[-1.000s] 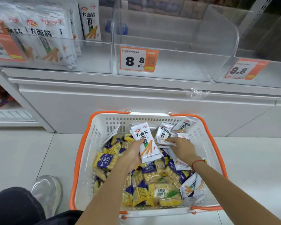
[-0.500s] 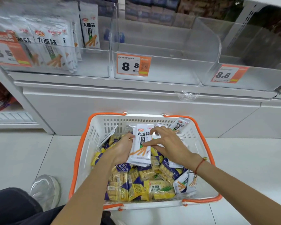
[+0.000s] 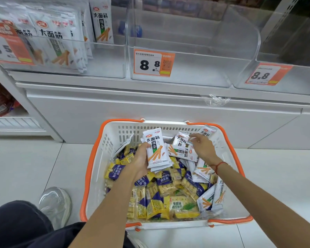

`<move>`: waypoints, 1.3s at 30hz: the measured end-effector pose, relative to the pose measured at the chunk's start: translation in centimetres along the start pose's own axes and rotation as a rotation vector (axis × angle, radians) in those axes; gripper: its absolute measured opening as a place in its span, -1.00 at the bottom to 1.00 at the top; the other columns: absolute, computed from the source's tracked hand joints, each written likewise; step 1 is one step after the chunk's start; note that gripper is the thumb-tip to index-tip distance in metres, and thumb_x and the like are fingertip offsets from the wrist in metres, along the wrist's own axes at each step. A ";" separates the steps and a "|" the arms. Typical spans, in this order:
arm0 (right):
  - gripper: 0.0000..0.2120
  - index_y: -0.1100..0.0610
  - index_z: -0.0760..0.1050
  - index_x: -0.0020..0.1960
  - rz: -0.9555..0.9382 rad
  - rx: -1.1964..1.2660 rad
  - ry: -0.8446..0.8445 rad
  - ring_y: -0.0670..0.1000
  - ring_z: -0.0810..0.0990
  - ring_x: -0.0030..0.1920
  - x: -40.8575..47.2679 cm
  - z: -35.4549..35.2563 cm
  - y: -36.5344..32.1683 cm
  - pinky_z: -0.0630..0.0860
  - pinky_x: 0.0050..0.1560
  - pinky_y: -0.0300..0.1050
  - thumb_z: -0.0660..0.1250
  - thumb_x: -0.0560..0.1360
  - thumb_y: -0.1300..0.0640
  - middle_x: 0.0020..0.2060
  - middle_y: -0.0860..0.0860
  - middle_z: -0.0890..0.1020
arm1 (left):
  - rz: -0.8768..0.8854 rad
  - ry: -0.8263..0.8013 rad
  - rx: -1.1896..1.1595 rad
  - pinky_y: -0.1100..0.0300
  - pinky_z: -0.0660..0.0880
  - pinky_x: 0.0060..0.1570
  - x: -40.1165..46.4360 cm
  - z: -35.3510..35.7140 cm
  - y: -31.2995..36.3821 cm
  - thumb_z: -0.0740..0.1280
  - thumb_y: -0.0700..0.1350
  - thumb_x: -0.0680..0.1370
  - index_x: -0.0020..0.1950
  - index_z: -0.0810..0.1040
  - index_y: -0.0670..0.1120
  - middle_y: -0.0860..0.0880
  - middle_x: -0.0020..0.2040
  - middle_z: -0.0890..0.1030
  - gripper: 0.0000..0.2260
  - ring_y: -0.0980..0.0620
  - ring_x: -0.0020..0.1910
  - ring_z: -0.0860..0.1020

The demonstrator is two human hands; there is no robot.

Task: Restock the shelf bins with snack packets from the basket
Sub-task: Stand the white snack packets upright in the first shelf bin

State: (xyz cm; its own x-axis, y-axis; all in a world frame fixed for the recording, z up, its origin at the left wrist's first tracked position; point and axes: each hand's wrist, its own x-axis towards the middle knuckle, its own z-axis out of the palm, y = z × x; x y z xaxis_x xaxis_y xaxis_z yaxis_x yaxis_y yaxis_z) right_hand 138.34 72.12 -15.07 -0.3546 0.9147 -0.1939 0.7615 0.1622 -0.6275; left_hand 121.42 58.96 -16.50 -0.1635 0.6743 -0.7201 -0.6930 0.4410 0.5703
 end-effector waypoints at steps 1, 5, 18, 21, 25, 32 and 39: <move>-0.66 0.13 0.38 0.37 0.062 -0.118 -0.105 0.08 0.58 -0.12 0.7 0.4 0.7 0.48 -0.01 -0.05 0.08 0.62 0.21 0.26 0.18 0.52 | 0.009 0.011 -0.006 0.09 0.52 -0.22 0.0 0.0 0.0 0.06 -0.10 0.62 -0.02 0.50 -0.10 -0.12 -0.21 0.62 -0.77 -0.06 -0.29 0.58; -0.54 0.14 0.17 0.49 0.047 -0.533 -0.376 0.19 0.38 0.34 1.3 3.1 1.9 0.32 0.34 0.09 0.12 0.62 0.08 0.39 0.16 0.38 | 0.035 0.048 -0.011 0.06 0.50 -0.15 0.3 0.4 0.1 0.09 -0.14 0.58 0.04 0.49 -0.13 -0.17 -0.06 0.60 -0.79 -0.11 -0.22 0.55; -0.73 0.12 0.52 0.17 -0.129 -0.300 -0.431 0.06 0.49 0.19 -0.2 -0.7 -1.3 0.42 0.18 -0.07 0.38 0.48 0.19 0.18 0.04 0.53 | 0.175 0.180 0.131 0.07 0.44 0.07 -1.0 0.0 1.9 0.14 -0.08 0.64 0.23 0.45 -0.10 -0.12 0.11 0.55 -0.78 -0.07 -0.07 0.50; -0.78 -0.01 0.59 0.11 -0.257 -0.413 -0.730 -0.10 0.54 0.03 -1.3 -4.1 -4.7 0.43 0.09 -0.23 0.41 0.47 0.14 0.00 -0.15 0.59 | 0.238 0.185 0.208 0.16 0.28 -0.03 -1.4 -0.5 2.3 0.09 -0.12 0.65 0.29 0.36 -0.13 -0.07 0.10 0.44 -0.76 0.01 -0.05 0.41; -0.75 -0.04 0.61 0.15 -0.363 -0.480 -0.931 -0.21 0.56 -0.01 -3.3 -5.9 -10.4 0.43 0.14 -0.29 0.41 0.48 0.07 0.03 -0.19 0.64 | 0.241 0.154 0.295 0.17 0.40 0.08 -2.0 -0.5 2.0 0.14 -0.18 0.62 0.54 0.08 -0.16 -0.14 0.49 0.24 -0.50 -0.10 0.33 0.33; -0.65 -0.03 0.46 0.08 -0.358 -0.498 -0.624 -0.05 0.58 0.03 -2.6 -2.2 -13.0 0.48 0.03 -0.12 0.52 0.37 0.08 0.20 -0.02 0.48 | 0.091 0.007 0.510 -0.06 0.26 0.37 -3.6 -0.3 1.0 0.11 0.15 0.53 0.35 0.41 -0.08 -0.17 0.35 0.43 -0.52 -0.15 0.24 0.45; -0.19 0.04 0.26 0.40 -0.336 -0.211 -0.174 0.03 0.43 0.13 -2.1 2.0 -10.7 0.39 0.03 -0.12 0.58 0.27 0.03 0.08 0.02 0.47 | 0.064 0.040 0.266 0.04 0.43 0.09 -2.1 -0.2 0.3 0.07 0.16 0.58 0.13 0.55 -0.11 -0.14 0.08 0.60 -0.58 -0.10 -0.02 0.58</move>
State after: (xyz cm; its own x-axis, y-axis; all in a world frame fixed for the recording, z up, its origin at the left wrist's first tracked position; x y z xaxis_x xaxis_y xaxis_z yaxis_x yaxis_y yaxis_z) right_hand 129.83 67.74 -9.46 -0.6744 0.7248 -0.1408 0.6759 0.5293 -0.5128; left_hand 121.42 57.51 -14.89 -0.2322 0.6842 -0.6913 -0.4728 0.5418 0.6949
